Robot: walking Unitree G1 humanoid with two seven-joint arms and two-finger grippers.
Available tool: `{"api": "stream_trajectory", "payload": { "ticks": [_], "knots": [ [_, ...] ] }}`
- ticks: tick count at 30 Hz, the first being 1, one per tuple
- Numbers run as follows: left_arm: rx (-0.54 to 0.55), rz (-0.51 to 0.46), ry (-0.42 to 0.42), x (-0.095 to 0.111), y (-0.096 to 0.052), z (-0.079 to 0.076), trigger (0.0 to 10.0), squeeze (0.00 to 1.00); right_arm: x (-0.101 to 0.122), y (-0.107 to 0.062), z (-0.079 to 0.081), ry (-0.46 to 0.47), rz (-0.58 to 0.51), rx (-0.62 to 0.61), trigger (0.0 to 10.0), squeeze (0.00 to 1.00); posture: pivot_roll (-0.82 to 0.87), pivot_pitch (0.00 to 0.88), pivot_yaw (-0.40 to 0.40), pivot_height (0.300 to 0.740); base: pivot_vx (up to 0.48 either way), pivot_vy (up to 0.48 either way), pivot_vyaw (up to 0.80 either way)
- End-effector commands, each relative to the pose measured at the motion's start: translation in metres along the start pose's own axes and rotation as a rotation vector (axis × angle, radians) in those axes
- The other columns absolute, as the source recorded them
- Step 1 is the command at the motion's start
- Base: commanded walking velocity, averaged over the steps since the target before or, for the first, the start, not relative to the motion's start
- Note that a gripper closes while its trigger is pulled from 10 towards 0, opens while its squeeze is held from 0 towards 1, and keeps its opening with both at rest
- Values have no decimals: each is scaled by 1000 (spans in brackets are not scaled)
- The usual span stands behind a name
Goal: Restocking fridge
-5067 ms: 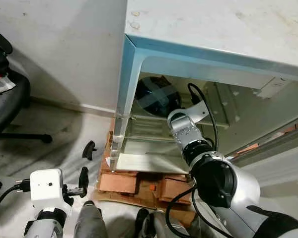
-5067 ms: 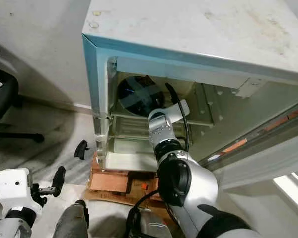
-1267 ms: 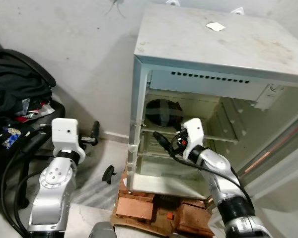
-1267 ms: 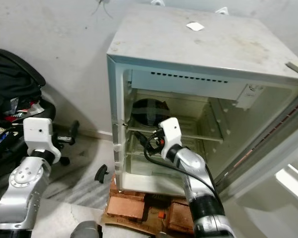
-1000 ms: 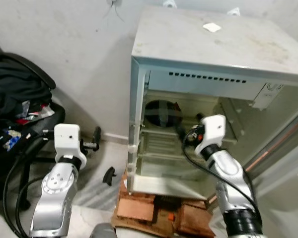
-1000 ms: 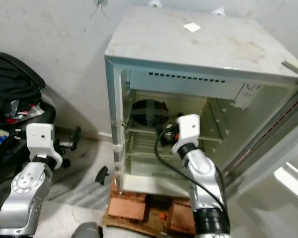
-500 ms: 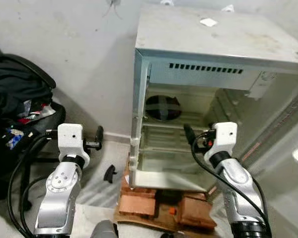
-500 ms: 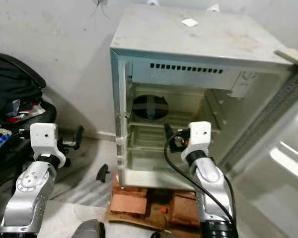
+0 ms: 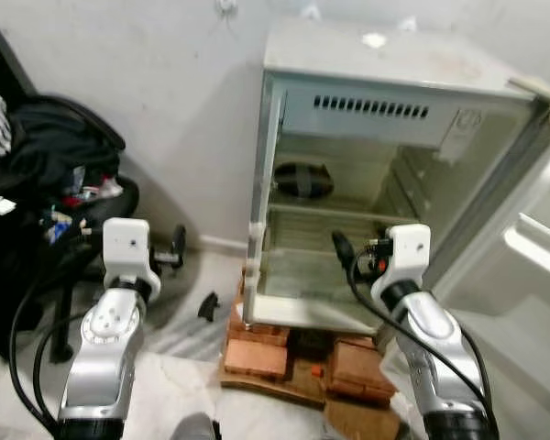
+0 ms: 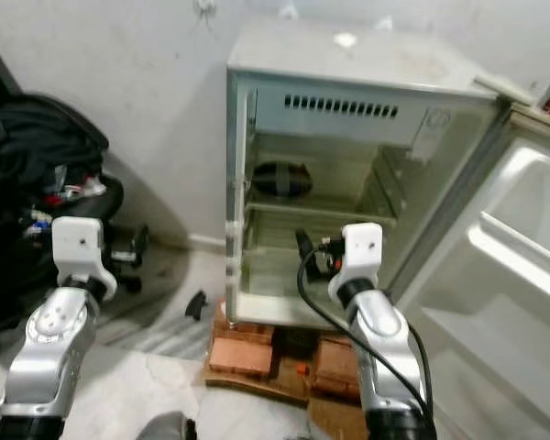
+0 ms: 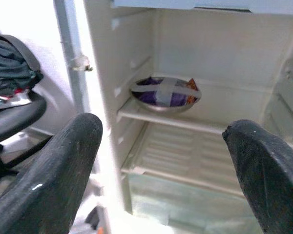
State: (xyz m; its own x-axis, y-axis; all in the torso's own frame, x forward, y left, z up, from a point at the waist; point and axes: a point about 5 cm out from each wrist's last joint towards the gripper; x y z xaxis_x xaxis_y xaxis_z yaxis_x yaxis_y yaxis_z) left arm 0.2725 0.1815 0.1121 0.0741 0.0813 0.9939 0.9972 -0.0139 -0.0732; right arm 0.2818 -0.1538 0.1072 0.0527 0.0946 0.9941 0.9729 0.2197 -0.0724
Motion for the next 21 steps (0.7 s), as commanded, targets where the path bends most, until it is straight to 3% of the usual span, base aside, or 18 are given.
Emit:
{"api": "stream_trajectory", "payload": {
  "ticks": [1,3,5,7,12,14,21],
  "knots": [
    [-17,14,19,-3,3,-1,10000,0,0,-1,-6,-6,11,-44,10000,0,86,0,-20,740,-259,0,0],
    [-12,18,30,-4,3,3,10000,0,1,-1,-10,-40,13,-84,10000,0,83,0,-10,740,0,0,0],
    [-2,34,74,-5,1,12,10000,0,5,-3,-22,-130,-4,-197,10000,0,82,0,20,740,0,0,0],
    [-5,31,78,-4,0,15,10000,0,7,-4,-26,-150,-16,-212,10000,0,80,0,25,740,0,0,0],
    [-81,30,98,-3,7,12,10000,0,7,-6,-36,-133,-6,-278,10000,0,40,0,45,740,0,0,0],
    [-127,23,78,-2,12,2,10000,0,6,-10,-34,-65,-3,-243,10000,0,33,0,34,740,0,0,0],
    [-136,28,62,-11,10,-8,10000,0,-5,-14,-28,-49,25,-214,10000,0,35,0,11,740,0,-121,0]
  ]
}}
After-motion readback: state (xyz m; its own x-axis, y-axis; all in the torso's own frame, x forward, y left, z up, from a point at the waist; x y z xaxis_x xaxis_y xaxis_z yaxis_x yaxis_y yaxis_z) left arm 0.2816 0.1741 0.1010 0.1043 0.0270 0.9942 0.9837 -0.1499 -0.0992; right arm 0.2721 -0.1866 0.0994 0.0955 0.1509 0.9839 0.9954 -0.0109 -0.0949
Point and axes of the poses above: a point about 5 cm out from each wrist's last joint towards the gripper, its own y axis pointing out of the wrist towards the gripper, its own x axis along the axis of the wrist's last joint, z = x × y, and after that the axes turned 9 degrees about -y, right-handed
